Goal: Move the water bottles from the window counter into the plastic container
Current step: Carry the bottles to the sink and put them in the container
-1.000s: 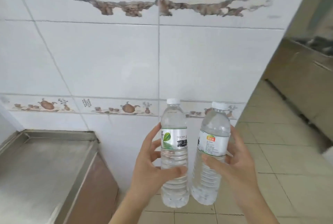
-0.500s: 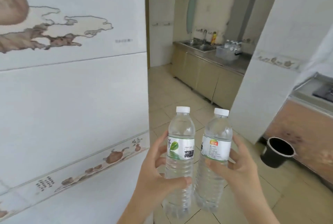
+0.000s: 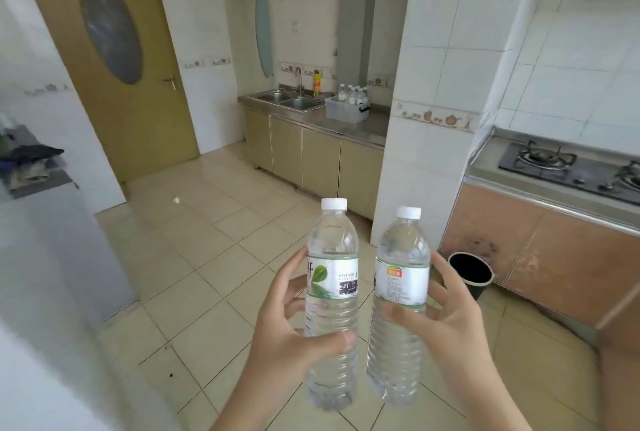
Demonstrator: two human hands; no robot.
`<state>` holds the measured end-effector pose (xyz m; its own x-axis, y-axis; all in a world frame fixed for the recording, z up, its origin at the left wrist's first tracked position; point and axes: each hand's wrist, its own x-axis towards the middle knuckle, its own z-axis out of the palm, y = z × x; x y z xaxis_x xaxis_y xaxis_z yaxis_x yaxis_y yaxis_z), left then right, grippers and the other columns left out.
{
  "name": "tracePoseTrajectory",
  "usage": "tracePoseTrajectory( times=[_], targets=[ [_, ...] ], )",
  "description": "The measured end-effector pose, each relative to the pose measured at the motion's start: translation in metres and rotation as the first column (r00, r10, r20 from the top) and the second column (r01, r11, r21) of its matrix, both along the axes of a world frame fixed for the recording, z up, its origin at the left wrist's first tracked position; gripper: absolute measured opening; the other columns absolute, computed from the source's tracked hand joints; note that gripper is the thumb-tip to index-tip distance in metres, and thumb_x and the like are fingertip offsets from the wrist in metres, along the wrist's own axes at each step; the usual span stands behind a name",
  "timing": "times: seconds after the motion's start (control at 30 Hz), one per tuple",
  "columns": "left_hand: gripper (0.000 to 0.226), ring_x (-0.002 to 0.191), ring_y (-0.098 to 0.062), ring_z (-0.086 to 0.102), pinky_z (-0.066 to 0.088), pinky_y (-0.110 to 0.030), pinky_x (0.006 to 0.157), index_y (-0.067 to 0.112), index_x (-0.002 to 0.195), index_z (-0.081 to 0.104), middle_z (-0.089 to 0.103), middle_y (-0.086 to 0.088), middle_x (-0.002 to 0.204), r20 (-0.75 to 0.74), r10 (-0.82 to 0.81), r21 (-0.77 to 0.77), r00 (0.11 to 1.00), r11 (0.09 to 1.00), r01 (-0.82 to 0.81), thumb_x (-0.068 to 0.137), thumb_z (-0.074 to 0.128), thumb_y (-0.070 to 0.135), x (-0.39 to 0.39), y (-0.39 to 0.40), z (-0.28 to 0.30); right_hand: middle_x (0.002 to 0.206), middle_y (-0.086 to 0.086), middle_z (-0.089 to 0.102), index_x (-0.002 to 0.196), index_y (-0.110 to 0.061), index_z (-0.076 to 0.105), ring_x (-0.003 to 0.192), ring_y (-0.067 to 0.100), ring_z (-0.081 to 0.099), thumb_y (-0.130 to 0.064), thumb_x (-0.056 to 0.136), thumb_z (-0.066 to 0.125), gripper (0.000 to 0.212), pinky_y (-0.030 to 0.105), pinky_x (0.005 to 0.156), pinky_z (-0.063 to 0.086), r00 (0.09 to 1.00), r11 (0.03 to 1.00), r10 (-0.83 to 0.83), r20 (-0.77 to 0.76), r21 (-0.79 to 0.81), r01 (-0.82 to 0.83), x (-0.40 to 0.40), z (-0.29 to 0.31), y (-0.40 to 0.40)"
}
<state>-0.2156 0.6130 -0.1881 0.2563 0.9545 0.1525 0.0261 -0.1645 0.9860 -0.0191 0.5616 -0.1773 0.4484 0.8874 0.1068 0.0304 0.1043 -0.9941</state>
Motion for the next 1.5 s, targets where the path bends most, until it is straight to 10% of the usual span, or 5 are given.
tracePoseTrajectory(
  times=[1.03, 1.5],
  targets=[
    [0.111, 0.110, -0.005, 0.064, 0.050, -0.045, 0.099, 0.061, 0.132, 0.045, 0.068, 0.015, 0.123, 0.007, 0.090, -0.036, 0.996, 0.995, -0.089, 0.039, 0.092, 0.022, 0.210, 0.527, -0.017, 0.108, -0.008, 0.072, 0.106, -0.065, 0.053, 0.097, 0.019, 0.069, -0.030, 0.042, 0.088, 0.080, 0.049, 0.087, 0.053, 0.992, 0.990, 0.125, -0.001, -0.067, -0.125, 0.210, -0.015, 0.533],
    [0.111, 0.111, -0.004, 0.064, 0.051, -0.029, 0.083, 0.064, 0.130, 0.044, 0.068, 0.016, 0.122, -0.018, 0.060, 0.005, 0.998, 0.998, -0.060, 0.043, 0.093, 0.015, 0.231, 0.784, -0.018, 0.097, -0.005, 0.075, 0.102, -0.061, 0.056, 0.089, 0.021, 0.072, -0.004, 0.057, 0.087, 0.079, 0.047, 0.084, 0.054, 0.993, 0.993, 0.116, -0.022, -0.015, -0.117, 0.234, -0.004, 0.782]
  ],
)
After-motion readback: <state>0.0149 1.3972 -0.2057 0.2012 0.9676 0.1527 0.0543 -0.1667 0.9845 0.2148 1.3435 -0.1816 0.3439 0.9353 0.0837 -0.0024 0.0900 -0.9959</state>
